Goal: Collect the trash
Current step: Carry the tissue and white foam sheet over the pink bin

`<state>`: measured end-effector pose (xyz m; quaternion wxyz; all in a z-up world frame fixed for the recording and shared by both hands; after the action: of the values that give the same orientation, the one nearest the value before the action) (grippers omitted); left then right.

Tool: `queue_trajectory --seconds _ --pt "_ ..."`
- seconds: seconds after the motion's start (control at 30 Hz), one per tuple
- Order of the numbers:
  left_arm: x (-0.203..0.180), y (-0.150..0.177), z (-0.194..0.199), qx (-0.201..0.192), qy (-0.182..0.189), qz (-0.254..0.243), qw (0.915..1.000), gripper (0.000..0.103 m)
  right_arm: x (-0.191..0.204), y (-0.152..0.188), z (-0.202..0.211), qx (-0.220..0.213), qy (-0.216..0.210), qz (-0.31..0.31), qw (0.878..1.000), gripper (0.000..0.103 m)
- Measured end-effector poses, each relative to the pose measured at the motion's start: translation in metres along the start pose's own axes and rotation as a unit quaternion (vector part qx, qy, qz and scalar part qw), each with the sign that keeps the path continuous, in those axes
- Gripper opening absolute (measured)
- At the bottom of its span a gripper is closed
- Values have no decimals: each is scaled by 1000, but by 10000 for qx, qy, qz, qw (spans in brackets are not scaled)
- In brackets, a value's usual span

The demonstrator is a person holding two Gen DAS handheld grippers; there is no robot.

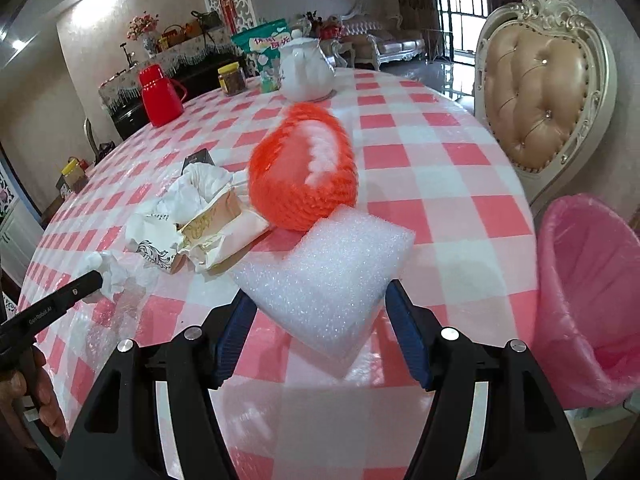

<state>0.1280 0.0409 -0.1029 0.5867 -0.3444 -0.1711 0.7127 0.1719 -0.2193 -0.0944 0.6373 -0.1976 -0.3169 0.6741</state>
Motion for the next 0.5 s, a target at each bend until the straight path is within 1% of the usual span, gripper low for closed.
queue_trajectory --seconds 0.37,0.5 --pt "-31 -1 17 -119 50 -256 9996 19 -27 6 22 -168 20 -110 9998 63" --pt "-44 0 20 -135 88 -355 9992 19 -33 12 29 -172 46 -45 9998 63"
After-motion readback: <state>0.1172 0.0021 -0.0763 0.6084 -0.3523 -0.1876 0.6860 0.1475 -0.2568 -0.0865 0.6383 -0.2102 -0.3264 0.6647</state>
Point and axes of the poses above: each gripper's, at about its wrist camera, not at the fingertips, and z roughly against the way its jaws point, x to its left, y to its underside, the point moved 8 cm from there along -z, roughly the way its jaws point, and after that the axes turned 5 degrees about y, right-handed, at the moved point
